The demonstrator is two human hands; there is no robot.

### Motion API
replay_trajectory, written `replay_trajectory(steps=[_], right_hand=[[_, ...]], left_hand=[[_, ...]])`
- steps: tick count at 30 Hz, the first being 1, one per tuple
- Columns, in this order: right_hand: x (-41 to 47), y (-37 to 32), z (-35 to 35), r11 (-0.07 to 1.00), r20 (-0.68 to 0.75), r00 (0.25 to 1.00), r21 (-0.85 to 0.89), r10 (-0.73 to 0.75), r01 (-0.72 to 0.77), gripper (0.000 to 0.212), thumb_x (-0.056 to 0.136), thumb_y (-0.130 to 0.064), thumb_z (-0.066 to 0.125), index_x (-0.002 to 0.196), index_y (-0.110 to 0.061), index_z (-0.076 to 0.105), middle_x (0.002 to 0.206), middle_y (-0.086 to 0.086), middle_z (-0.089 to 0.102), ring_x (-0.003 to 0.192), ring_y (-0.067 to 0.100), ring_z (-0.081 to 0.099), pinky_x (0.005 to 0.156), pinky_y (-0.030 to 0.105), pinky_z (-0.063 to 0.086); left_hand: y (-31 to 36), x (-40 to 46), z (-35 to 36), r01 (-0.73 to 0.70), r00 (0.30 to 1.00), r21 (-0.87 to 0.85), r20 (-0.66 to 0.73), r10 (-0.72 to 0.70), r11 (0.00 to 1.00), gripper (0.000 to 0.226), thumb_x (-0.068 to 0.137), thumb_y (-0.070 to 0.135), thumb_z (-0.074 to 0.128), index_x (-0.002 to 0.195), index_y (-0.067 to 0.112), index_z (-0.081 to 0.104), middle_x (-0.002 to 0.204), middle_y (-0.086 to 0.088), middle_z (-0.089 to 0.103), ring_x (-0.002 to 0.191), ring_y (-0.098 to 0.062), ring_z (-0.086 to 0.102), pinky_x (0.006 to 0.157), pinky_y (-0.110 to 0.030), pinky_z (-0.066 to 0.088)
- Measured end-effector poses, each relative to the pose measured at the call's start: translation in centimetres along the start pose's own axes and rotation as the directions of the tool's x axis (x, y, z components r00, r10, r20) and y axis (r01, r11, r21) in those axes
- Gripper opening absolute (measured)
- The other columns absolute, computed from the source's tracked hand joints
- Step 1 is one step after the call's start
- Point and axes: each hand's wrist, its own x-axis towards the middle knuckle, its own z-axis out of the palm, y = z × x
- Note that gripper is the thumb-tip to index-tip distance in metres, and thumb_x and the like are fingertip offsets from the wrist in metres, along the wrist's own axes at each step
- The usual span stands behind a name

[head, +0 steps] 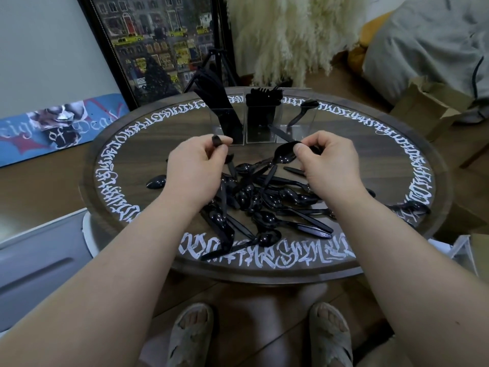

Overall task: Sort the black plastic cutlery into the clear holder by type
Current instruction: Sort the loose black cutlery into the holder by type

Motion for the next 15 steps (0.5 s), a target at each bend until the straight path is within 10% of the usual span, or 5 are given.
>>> replay_trajectory(steps=[3, 9, 15], right_hand=[[-0.09, 0.02, 0.01, 1.0, 0.005, 1.0, -0.018, 0.003, -0.002, 0.011, 0.088, -0.023, 0.061, 0.078, -0.022, 0.065, 0.063, -0.005, 0.061, 0.06, 0.018, 0.058, 0.065, 0.038, 0.053], [-0.11, -0.08, 0.07, 0.999, 0.022, 1.0, -0.034, 0.009, -0.008, 0.011, 0.089, -0.024, 0.059, 0.08, -0.021, 0.065, 0.065, -0.005, 0.061, 0.061, 0.016, 0.057, 0.064, 0.035, 0.052], [-0.06, -0.09, -0.01, 0.999, 0.074, 0.997, -0.037, 0.014, -0.011, 0.012, 0.089, -0.023, 0.06, 0.079, -0.02, 0.065, 0.067, -0.006, 0.06, 0.059, 0.014, 0.054, 0.058, 0.029, 0.046]], left_hand=[[-0.09, -0.15, -0.02, 0.036, 0.995, -0.113, 0.096, -0.025, 0.993, 0.024, 0.096, 0.018, 0.052, 0.093, 0.038, 0.066, 0.068, 0.011, 0.064, 0.056, -0.002, 0.062, 0.072, -0.025, 0.055], [-0.28, -0.49, -0.28, 0.007, 0.921, -0.011, 0.389, -0.002, 1.0, 0.045, 0.085, 0.009, 0.057, 0.124, 0.03, 0.059, 0.108, 0.016, 0.063, 0.094, -0.009, 0.066, 0.09, -0.031, 0.052], [-0.85, -0.32, 0.36, 0.035, 0.926, 0.058, 0.373, -0.054, 0.998, 0.03, 0.097, 0.017, 0.045, 0.118, 0.031, 0.062, 0.094, 0.006, 0.07, 0.05, 0.001, 0.051, 0.05, -0.013, 0.041]])
